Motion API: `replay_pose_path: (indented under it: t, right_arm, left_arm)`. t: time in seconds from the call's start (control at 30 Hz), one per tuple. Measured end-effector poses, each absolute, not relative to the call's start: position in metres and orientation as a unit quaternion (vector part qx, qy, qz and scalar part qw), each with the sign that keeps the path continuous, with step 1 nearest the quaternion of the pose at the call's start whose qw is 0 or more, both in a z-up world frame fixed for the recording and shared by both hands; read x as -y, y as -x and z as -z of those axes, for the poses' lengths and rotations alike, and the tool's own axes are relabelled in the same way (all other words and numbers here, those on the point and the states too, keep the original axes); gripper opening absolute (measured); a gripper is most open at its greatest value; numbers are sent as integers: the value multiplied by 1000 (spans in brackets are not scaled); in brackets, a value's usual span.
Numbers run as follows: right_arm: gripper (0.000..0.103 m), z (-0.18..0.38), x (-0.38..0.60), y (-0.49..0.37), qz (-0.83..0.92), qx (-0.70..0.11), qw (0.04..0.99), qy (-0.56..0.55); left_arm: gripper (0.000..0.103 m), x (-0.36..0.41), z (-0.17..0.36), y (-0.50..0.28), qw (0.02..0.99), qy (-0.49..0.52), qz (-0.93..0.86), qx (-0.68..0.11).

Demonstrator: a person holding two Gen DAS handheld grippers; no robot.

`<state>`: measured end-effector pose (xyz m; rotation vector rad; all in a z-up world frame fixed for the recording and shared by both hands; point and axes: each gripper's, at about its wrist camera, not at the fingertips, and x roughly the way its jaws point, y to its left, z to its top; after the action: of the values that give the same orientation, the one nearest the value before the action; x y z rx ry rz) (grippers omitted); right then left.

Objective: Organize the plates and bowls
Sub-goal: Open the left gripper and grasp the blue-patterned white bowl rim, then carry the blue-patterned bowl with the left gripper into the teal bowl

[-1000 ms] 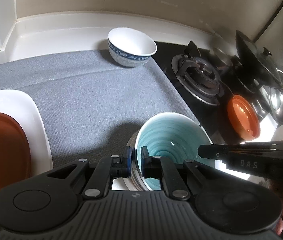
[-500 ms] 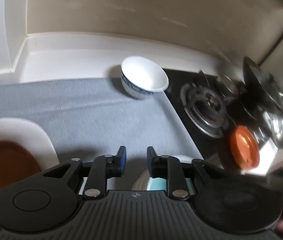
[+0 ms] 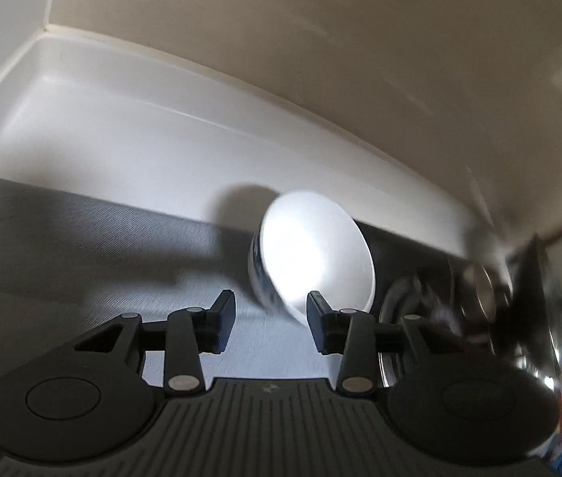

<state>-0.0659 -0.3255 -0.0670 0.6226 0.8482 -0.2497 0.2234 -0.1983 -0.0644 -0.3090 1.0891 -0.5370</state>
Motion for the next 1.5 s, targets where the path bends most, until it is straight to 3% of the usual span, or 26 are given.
replay_pose_path:
  t: [0.13,0.2,0.27,0.73,1.13,1.23,1.33,1.5]
  right_arm:
    - [34,62,327,72,115,-392,862,-302]
    - [34,60,329,75,115,-385,864,-304]
    - [34,59,331,77,115,-381,864,-308]
    - [34,49,352,25,95,-359,875,-310]
    - [35,86,349,-59,65,-445,846,-287]
    - [35,93,345,-66,59,-457,839,-289]
    - [15,98,343,-71,51,-462,836,-292]
    - [13,97,337,-72,53,-462,840,-280]
  left_arm:
    - [42,222,80,-241,809,127,236,-522]
    - [18,228,86,-247,807,116,231,-530]
    - [16,231,87,-246,810,100,234,-529]
    - [16,165,81,-185,758,7,302,-578]
    - [20,164,74,-168,810,-27,297,-505]
    - [14,167,78,-167,815,-40,293,-498]
    - [9,167,78,-166,818,-49,296,-490]
    - [8,170,79,-166,819,-39,296,-489]
